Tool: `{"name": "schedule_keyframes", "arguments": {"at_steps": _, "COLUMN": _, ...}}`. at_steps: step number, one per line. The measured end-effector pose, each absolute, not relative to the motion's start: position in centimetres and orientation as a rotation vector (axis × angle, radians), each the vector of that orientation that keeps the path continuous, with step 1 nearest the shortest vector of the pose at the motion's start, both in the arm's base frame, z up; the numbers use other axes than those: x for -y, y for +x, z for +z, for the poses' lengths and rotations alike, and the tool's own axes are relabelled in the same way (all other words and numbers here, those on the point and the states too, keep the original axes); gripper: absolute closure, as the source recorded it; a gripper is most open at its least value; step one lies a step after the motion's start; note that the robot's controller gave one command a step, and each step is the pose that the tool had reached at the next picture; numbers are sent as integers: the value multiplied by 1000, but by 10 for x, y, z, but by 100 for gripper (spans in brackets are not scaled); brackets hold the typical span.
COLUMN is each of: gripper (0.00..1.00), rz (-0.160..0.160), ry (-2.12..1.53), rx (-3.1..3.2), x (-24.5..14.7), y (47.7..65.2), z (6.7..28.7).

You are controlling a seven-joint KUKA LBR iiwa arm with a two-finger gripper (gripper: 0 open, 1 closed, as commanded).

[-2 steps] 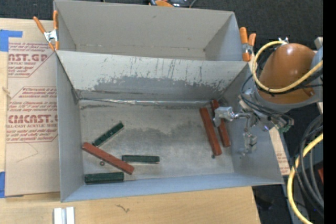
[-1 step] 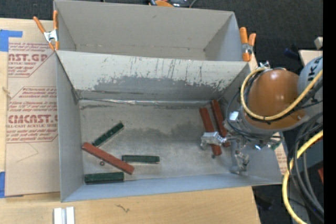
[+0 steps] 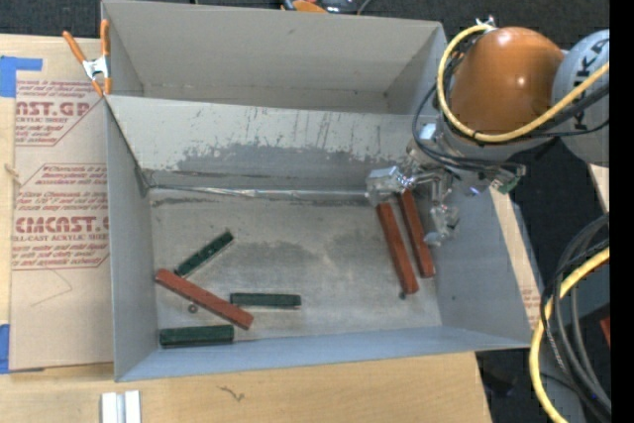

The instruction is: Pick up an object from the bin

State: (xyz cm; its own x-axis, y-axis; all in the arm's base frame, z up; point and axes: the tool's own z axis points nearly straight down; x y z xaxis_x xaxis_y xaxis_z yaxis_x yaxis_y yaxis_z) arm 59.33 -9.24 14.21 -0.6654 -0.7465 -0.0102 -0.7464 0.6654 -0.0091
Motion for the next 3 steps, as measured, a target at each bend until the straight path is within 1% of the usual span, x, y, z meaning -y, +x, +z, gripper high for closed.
{"name": "schedule_keyframes", "arguments": {"at_steps": 1, "gripper": 0, "rz": -3, "ry": -2293, "rx": -2141, "x": 95, "y": 580, "z": 71}}
{"name": "schedule_keyframes", "arguments": {"at_steps": 2, "gripper": 100, "rz": -6, "ry": -2288, "rx": -2146, "x": 96, "y": 581, "z": 74}}
{"name": "schedule_keyframes", "arguments": {"at_steps": 3, "gripper": 100, "rz": -7, "ry": -2257, "rx": -2179, "x": 108, "y": 564, "z": 205}}
